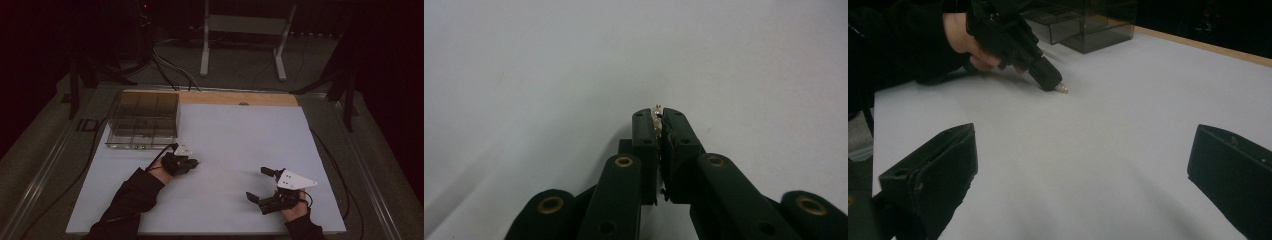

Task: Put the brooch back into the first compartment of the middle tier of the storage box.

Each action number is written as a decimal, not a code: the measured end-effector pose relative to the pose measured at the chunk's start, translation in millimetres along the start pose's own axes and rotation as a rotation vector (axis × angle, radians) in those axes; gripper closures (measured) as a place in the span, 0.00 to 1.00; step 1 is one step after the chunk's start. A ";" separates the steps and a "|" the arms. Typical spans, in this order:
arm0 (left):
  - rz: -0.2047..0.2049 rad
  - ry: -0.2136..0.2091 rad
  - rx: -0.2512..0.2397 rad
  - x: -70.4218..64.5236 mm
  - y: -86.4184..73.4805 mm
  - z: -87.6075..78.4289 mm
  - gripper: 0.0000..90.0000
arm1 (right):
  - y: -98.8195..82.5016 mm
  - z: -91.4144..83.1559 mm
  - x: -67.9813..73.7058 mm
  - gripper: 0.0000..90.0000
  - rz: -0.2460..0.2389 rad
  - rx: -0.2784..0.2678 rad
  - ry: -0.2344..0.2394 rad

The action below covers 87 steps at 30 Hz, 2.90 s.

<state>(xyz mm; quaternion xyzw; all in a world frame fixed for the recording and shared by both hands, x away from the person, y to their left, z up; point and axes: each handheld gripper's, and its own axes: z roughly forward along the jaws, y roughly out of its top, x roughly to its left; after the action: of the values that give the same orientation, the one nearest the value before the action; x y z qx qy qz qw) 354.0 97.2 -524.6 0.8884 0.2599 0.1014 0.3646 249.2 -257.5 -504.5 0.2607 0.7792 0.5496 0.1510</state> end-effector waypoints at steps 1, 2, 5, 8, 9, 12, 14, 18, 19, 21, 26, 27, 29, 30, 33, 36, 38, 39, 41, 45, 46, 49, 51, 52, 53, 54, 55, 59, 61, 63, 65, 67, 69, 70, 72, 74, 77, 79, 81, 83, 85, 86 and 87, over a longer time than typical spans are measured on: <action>0.004 0.003 0.000 -0.6 0.5 0.1 0.96 | 0.0 -0.1 0.2 0.00 -0.004 -0.001 -0.001; -0.001 0.000 -0.002 -0.6 0.6 0.1 0.96 | 0.1 -0.1 0.2 0.00 -0.003 -0.001 -0.001; -0.007 0.002 -0.002 -0.7 1.3 -0.8 0.97 | 0.0 -0.2 0.0 0.00 0.001 -0.001 0.000; -0.008 0.004 -0.008 -1.2 2.7 -2.1 0.97 | 0.2 -0.2 0.0 0.00 -0.002 -0.002 -0.001; -0.012 0.005 -0.011 -1.4 2.9 -2.6 0.97 | 0.2 -0.2 0.0 0.00 -0.002 -0.002 -0.001; -0.006 0.003 -0.012 -2.2 4.2 -4.2 0.97 | 0.1 -0.5 0.6 0.00 -0.003 0.000 -0.001; -0.005 0.004 -0.017 -2.7 5.1 -5.4 0.97 | 0.4 -0.5 0.1 0.00 -0.003 -0.004 -0.001; -0.003 0.007 -0.020 -3.3 6.7 -9.3 0.97 | 0.2 -0.6 0.5 0.00 -0.003 -0.003 0.000; -0.002 0.006 -0.023 -3.3 7.3 -10.7 0.97 | 0.3 -0.6 0.4 0.00 -0.003 -0.004 0.001; -0.004 0.007 -0.031 -3.4 8.2 -14.1 0.97 | 0.4 0.1 0.0 0.00 -0.002 -0.003 0.000; 0.006 0.005 -0.039 -5.5 11.3 -20.0 0.97 | 0.5 0.2 0.3 0.00 -0.004 -0.003 0.000; 0.008 0.009 -0.039 -5.6 11.4 -20.7 0.97 | 0.2 0.2 0.2 0.00 -0.001 -0.001 0.002; 0.006 0.007 -0.041 -5.5 11.4 -21.2 0.97 | 0.2 0.1 0.4 0.00 -0.004 -0.001 0.001; 0.008 0.008 -0.039 -5.4 11.3 -21.0 0.97 | 0.4 -0.2 0.6 0.00 -0.004 -0.003 0.000; -0.001 0.006 -0.043 -4.9 11.0 -22.4 0.97 | 0.3 -0.2 0.2 0.00 0.000 -0.005 0.000; 0.000 0.009 -0.054 -4.4 12.7 -25.4 0.97 | 0.4 0.0 0.3 0.00 -0.003 -0.005 0.002; -0.013 0.007 -0.064 -3.8 13.1 -27.7 0.97 | 0.3 0.3 -0.1 0.00 0.000 -0.004 0.002; -0.008 0.014 -0.063 -4.1 13.3 -28.8 0.97 | 0.3 0.3 -0.1 0.00 0.000 -0.004 0.002; -0.004 0.016 -0.067 -3.9 14.3 -31.1 0.97 | 0.4 0.0 0.6 0.00 -0.004 -0.004 0.003; -0.009 0.018 -0.091 -2.4 17.0 -39.8 0.97 | 0.3 0.1 0.7 0.00 -0.001 -0.005 0.004; -0.009 0.018 -0.091 -2.4 17.0 -39.8 0.97 | 0.3 0.1 0.7 0.00 -0.001 -0.005 0.004; -0.014 0.023 -0.097 -0.3 17.3 -43.8 0.97 | 0.4 0.7 0.3 0.00 0.001 -0.002 0.004; -0.012 0.026 -0.098 0.4 17.6 -46.0 0.97 | 0.3 0.7 0.6 0.00 -0.002 0.000 0.004; -0.014 0.027 -0.101 0.7 18.1 -47.0 0.97 | 0.3 0.7 0.9 0.00 -0.005 -0.002 0.004; -0.016 0.027 -0.102 1.1 18.6 -48.4 0.97 | 0.5 0.8 0.9 0.00 -0.003 -0.003 0.004; -0.017 0.030 -0.107 1.3 18.9 -50.1 0.97 | 0.6 0.9 0.5 0.00 -0.002 -0.004 0.002; -0.015 0.032 -0.108 1.1 19.3 -51.3 0.97 | 0.5 1.1 0.2 0.00 0.000 -0.002 0.003; -0.010 0.037 -0.115 1.4 21.6 -56.1 0.97 | 0.5 1.2 0.6 0.00 -0.005 -0.001 0.004; -0.013 0.044 -0.116 2.1 21.7 -58.6 0.97 | 0.5 1.4 0.2 0.00 -0.002 -0.002 0.004; -0.015 0.050 -0.119 3.7 22.1 -61.5 0.97 | 0.3 0.9 1.1 0.00 -0.006 0.000 0.004; -0.026 0.055 -0.126 5.4 22.0 -64.0 0.97 | 0.6 0.9 0.7 0.00 -0.004 -0.002 0.003; -0.030 0.060 -0.129 6.5 21.7 -66.5 0.97 | 0.3 1.1 0.4 0.00 -0.001 0.000 0.004; -0.031 0.065 -0.134 7.7 22.1 -68.8 0.97 | 0.3 1.1 0.6 0.00 -0.004 0.002 0.004; -0.032 0.066 -0.134 8.5 21.9 -69.8 0.97 | 0.4 1.3 0.6 0.00 -0.005 0.000 0.007; -0.037 0.070 -0.135 9.8 21.2 -71.8 0.97 | 0.4 1.6 0.3 0.00 -0.002 0.000 0.006; -0.039 0.076 -0.141 10.9 21.1 -74.7 0.97 | 0.3 1.1 1.0 0.00 -0.005 0.001 0.005; -0.047 0.083 -0.153 12.9 21.0 -79.8 0.97 | 0.5 1.1 0.3 0.00 -0.004 0.000 0.004; -0.048 0.092 -0.156 13.8 20.7 -83.0 0.97 | 0.2 0.9 0.4 0.00 -0.002 0.002 0.005; -0.047 0.101 -0.161 15.4 20.5 -85.3 0.97 | 0.4 0.8 0.7 0.00 -0.003 0.001 0.005; -0.064 0.108 -0.167 17.6 19.7 -88.0 0.97 | 0.5 1.3 0.1 0.00 -0.002 -0.001 0.004; -0.065 0.115 -0.172 18.9 19.5 -91.5 0.97 | 0.3 1.1 0.8 0.00 -0.003 0.003 0.005; -0.063 0.116 -0.174 19.4 19.5 -92.4 0.97 | 0.4 0.9 1.1 0.00 -0.005 0.001 0.004; -0.068 0.116 -0.178 20.3 19.4 -94.1 0.97 | 0.5 0.9 1.0 0.00 -0.004 0.001 0.005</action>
<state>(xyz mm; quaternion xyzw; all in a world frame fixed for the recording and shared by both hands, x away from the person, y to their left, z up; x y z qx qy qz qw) 343.8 152.4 -444.1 0.8357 0.3006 0.1631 0.4297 249.0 -256.1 -504.3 0.2579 0.7805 0.5493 0.1502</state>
